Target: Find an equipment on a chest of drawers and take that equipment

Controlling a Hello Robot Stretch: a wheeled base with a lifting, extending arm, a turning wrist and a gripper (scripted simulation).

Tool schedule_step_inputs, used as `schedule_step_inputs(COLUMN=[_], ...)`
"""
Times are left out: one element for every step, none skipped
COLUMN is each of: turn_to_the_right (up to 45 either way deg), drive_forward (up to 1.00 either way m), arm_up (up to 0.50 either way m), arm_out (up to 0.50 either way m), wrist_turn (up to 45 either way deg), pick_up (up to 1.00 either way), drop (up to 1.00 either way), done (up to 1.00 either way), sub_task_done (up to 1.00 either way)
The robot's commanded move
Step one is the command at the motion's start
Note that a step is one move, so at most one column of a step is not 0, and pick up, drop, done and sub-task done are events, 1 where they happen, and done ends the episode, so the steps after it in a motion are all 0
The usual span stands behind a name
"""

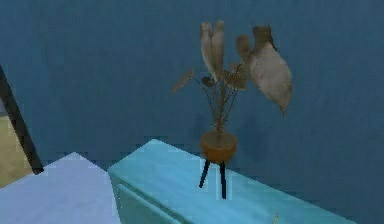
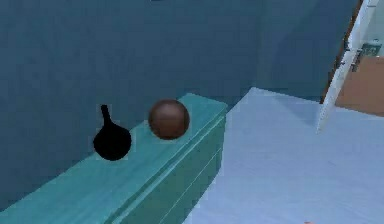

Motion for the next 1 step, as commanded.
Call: schedule_step_inputs(turn_to_the_right=[45.0], drive_forward=[0.0], arm_up=[0.0], arm_out=[0.0], wrist_turn=[0.0], pick_up=[0.0], drop=[0.0], done=[0.0], sub_task_done=[0.0])
